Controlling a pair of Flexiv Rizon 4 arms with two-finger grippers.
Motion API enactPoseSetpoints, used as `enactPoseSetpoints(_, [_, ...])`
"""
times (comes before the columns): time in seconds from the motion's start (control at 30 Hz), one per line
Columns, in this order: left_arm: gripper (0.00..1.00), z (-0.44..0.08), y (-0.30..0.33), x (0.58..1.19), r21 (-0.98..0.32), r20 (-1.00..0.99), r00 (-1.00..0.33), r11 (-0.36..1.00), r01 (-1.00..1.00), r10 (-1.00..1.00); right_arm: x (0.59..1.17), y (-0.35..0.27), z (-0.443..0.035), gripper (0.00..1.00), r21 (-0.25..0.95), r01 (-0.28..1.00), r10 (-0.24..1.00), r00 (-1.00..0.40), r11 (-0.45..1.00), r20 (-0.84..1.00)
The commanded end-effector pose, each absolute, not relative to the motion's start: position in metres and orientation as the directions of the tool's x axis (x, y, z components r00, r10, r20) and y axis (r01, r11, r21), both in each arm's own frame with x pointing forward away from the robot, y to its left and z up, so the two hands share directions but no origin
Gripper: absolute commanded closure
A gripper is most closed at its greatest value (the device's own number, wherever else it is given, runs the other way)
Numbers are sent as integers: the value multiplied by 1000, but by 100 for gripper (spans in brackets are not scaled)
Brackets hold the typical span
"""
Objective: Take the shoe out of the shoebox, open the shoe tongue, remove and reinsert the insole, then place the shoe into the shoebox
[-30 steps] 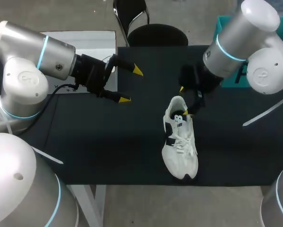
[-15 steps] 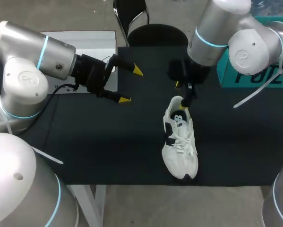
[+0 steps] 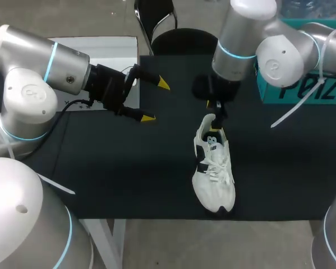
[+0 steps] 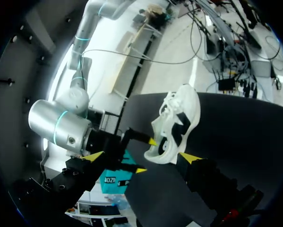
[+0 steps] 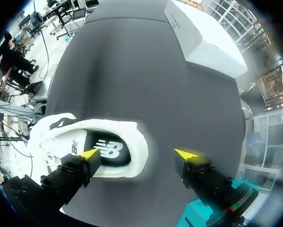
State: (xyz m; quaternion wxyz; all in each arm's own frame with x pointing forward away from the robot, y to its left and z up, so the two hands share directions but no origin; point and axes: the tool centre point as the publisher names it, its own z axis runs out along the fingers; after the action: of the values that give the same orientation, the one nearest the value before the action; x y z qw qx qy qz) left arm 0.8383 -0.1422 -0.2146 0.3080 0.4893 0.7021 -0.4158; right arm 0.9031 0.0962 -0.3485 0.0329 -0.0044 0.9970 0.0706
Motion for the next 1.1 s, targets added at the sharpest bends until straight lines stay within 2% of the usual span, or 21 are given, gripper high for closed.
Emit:
enactPoseSetpoints(0.03, [0, -214, -143, 839, -281, -838, -331, 176, 943, 434, 907, 101, -356, 0, 134, -14, -6, -998, 991, -61])
enactPoseSetpoints(0.83, [0, -214, -143, 839, -281, -838, -331, 176, 943, 434, 909, 99, -368, 0, 75, -8, -5, -999, 997, -41])
enactPoseSetpoints(0.87, [0, -214, -143, 839, -281, -838, -331, 176, 943, 434, 910, 99, -369, 9, 75, -7, -4, -999, 997, -41])
enactPoseSetpoints(0.9, [0, -214, -143, 839, -281, -838, -331, 176, 943, 434, 910, 99, -369, 49, 76, -4, 0, -999, 997, -42])
enactPoseSetpoints(0.97, [0, -214, -143, 839, -281, -838, -331, 176, 943, 434, 911, 98, -368, 79, 77, -1, 2, -999, 997, -45])
enactPoseSetpoints(1.0, [0, -214, -143, 839, -281, -838, -331, 176, 943, 434, 911, 98, -368, 85, 78, -1, 3, -999, 997, -46])
enactPoseSetpoints(1.1, [0, -214, -143, 839, -281, -838, -331, 176, 943, 434, 911, 97, -368, 97, 76, -4, -1, -999, 997, -47])
